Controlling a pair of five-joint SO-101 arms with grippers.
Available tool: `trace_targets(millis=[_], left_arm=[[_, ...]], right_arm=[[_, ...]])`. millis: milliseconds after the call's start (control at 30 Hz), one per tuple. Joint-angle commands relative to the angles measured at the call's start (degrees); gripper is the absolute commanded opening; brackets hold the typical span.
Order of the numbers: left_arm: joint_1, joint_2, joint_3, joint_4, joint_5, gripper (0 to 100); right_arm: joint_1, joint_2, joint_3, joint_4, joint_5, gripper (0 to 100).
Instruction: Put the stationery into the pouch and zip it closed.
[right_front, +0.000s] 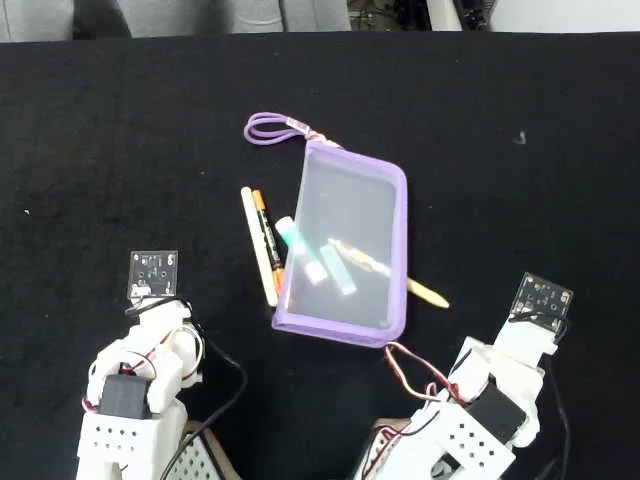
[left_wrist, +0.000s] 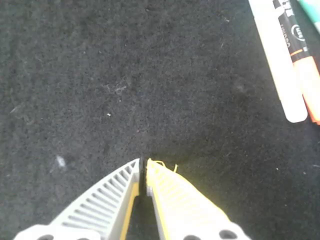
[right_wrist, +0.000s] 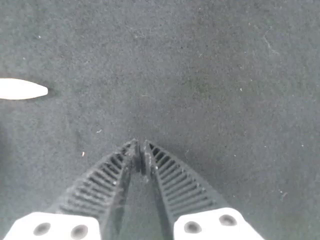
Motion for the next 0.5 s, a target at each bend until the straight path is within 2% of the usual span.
trace_targets(millis=[0,467], left_arm=[[-0.48,-0.35,1.19,0.18,-0.53,3],[-0.22,-0.35,1.19,0.18,-0.53,3]], right_arm=[[-0.79,-6.02,0.48,-0.44,0.18,1.7],[-1.32,-5.93,0.48,-0.53,0.00,1.8]])
